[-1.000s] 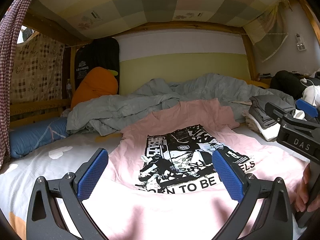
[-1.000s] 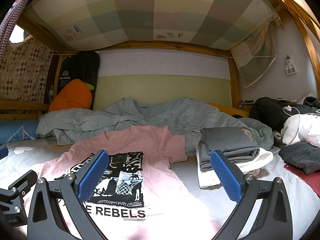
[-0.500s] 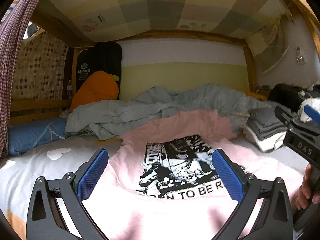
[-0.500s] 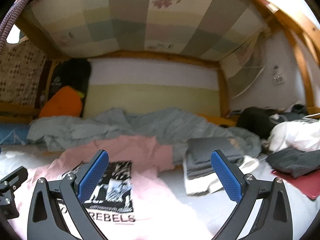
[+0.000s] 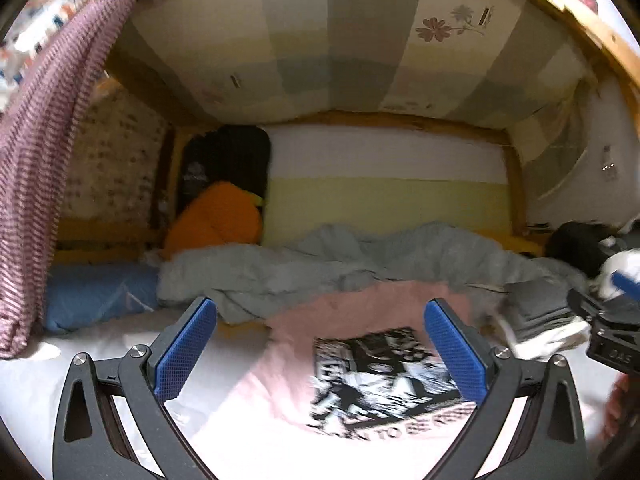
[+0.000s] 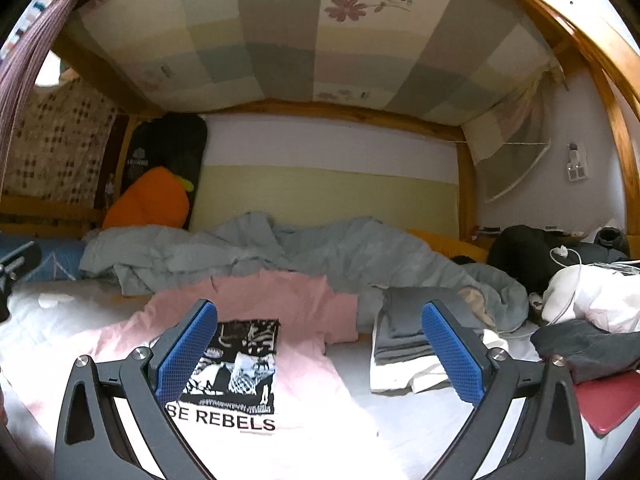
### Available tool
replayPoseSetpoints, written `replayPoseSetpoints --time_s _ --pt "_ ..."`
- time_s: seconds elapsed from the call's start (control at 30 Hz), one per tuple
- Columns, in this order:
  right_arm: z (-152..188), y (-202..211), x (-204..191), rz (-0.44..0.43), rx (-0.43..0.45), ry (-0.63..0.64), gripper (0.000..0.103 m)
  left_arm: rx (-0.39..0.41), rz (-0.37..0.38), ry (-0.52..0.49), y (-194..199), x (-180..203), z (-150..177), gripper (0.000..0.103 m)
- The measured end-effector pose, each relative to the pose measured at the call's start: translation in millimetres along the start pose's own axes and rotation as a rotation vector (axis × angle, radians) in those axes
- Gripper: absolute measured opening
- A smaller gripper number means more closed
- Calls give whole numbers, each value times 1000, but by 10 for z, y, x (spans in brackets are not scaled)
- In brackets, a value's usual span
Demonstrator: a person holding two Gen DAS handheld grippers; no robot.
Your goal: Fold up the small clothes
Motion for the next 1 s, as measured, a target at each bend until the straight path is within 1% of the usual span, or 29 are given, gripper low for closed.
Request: replayPoseSetpoints --time_s 0.1,0.17,0.23,0.3,0.33,0.37,0.4,0.43,0.47,0.57,0.6,0.63,0.67,0.7,0.73,0.77,0.8,0.83,0.87,0.93,1.0 --pt "-26 12 172 -45 -74 -53 102 -36 -1 14 19 -31 -38 103" --pt "20 -8 320 -79 -144 -82 102 -75 24 21 -18 -31 -17 103" --pt "99 -61 460 -77 -207 -96 100 -123 55 40 -73 -24 33 103" --pt "182 -134 581 -55 -259 -122 100 -166 73 59 -134 -18 105 103" --pt "223 -172 635 -57 -286 -140 100 -186 75 62 -169 -14 147 103" --pt "293 -235 723 -73 -338 -181 100 -197 71 63 -181 -11 178 103" --pt "340 -272 776 -85 -371 -207 100 -206 66 58 -195 -10 217 103" --pt "426 -331 855 -108 -423 -247 98 -216 58 49 -215 -5 259 103" --pt "494 -368 907 -119 -455 -268 96 -227 50 43 -237 0 292 103" --pt "767 -501 1038 -126 -576 -323 91 -255 51 63 -273 -6 351 103" --pt "870 -535 1061 -144 -629 -346 90 -262 55 76 -278 -9 369 103" --pt "1016 -543 1090 -156 -691 -374 87 -270 61 88 -283 -7 381 103" --pt "1189 -505 1125 -143 -744 -398 83 -275 65 95 -280 -10 388 103" --pt "1310 -464 1145 -125 -779 -402 82 -280 67 99 -282 -10 391 103" --pt "1409 -427 1164 -108 -806 -398 78 -282 67 102 -282 -7 398 103" --pt "1446 -408 1174 -101 -808 -394 73 -286 69 109 -283 -14 406 103" --pt "1439 -404 1184 -101 -802 -392 73 -290 74 117 -285 -10 412 103" --pt "1421 -412 1175 -106 -788 -386 72 -295 77 126 -289 -10 415 103" --pt "1422 -420 1152 -113 -783 -380 68 -301 78 135 -295 -24 415 103" --pt "1455 -425 1076 -136 -804 -382 62 -309 76 144 -290 -29 422 103" --pt "1484 -438 990 -173 -829 -380 59 -307 52 136 -272 -46 412 103"
Point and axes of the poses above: each gripper's, at about its wrist camera, not at the fingertips, and y roughly against the way its jaws point, x to its right, z to its underside, the point moved 3 cm from there along -y, roughly the way its jaws point, and after that the axes turned 10 degrees about z, right-handed, at the moved point
